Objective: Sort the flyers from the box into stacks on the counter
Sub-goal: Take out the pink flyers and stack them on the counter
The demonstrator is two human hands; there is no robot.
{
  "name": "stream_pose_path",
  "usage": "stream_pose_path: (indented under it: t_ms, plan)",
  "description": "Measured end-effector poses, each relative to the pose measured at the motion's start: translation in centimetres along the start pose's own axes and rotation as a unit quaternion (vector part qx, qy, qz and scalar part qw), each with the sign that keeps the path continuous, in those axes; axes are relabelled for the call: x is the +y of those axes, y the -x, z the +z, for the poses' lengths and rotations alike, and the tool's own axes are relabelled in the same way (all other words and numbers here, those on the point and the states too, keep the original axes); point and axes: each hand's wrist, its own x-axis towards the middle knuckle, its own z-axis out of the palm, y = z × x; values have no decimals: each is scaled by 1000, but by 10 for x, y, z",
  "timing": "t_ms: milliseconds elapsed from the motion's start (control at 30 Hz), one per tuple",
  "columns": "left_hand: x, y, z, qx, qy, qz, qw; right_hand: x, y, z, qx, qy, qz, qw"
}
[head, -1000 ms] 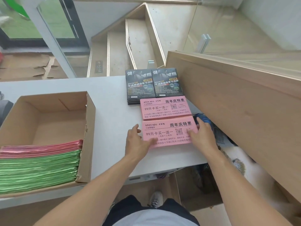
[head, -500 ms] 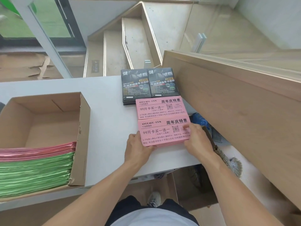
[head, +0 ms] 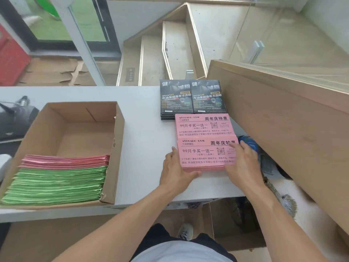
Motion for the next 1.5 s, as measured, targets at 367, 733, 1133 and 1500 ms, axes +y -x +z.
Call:
stream_pose_path:
  t_ms: [367,733,1133,1500]
  plan:
    - [-54,73,-152,368,70,93,923,-226,28,45,-63,-198,-341,917]
    - [-181,56,-292,276,-186,34,942,-366,24,112,-322,24,-361,875]
    - [-193,47,-285,294,-212,59,930,-379,8,107,-347,117,-368,855]
    - [-194,44,-286,304,-212,58,927,-374,18,114,-358,88,-342,865]
